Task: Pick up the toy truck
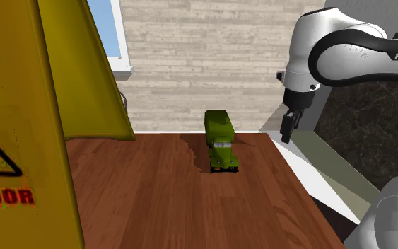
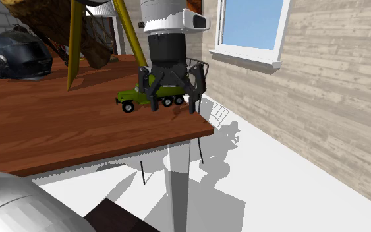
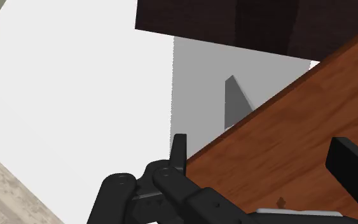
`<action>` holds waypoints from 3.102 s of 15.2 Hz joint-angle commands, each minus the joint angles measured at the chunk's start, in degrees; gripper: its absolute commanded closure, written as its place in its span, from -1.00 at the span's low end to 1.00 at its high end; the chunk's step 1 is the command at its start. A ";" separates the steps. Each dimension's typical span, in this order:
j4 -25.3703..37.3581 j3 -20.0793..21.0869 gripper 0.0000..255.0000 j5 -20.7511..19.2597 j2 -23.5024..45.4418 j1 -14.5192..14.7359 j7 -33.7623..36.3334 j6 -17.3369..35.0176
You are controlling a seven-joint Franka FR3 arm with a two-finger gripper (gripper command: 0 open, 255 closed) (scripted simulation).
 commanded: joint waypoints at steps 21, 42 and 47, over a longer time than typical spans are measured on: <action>24.80 21.12 -1.00 14.44 25.00 -4.25 53.61 2.84; 21.92 21.31 1.00 14.61 24.85 -4.15 53.45 5.57; 25.99 21.06 1.00 14.37 25.10 -4.30 53.68 1.75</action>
